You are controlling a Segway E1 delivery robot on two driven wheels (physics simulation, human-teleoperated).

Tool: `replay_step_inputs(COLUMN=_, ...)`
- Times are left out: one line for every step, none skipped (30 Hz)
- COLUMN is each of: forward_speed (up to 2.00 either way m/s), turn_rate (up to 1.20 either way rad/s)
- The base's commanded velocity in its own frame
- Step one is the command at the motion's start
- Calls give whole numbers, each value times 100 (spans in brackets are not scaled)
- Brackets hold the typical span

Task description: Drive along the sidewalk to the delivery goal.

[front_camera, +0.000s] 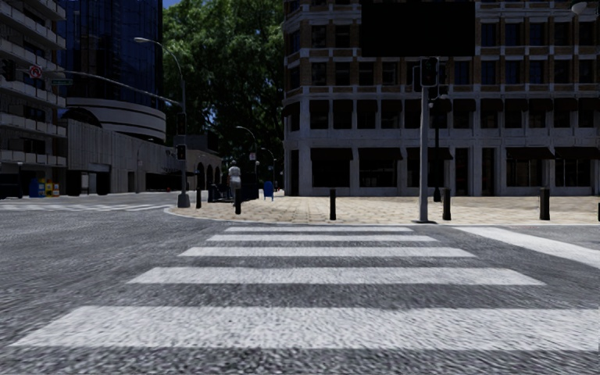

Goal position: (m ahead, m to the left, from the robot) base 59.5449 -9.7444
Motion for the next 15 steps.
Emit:
replay_step_inputs(forward_speed=200, turn_rate=0)
replay_step_inputs(forward_speed=200, turn_rate=0)
replay_step_inputs(forward_speed=200, turn_rate=0)
replay_step_inputs(forward_speed=200, turn_rate=0)
replay_step_inputs(forward_speed=200, turn_rate=0)
replay_step_inputs(forward_speed=200, turn_rate=0)
replay_step_inputs(forward_speed=200, turn_rate=0)
replay_step_inputs(forward_speed=200, turn_rate=0)
replay_step_inputs(forward_speed=200, turn_rate=0)
replay_step_inputs(forward_speed=200, turn_rate=0)
replay_step_inputs(forward_speed=200, turn_rate=0)
replay_step_inputs(forward_speed=200, turn_rate=0)
replay_step_inputs(forward_speed=200, turn_rate=0)
replay_step_inputs(forward_speed=200, turn_rate=0)
replay_step_inputs(forward_speed=200, turn_rate=0)
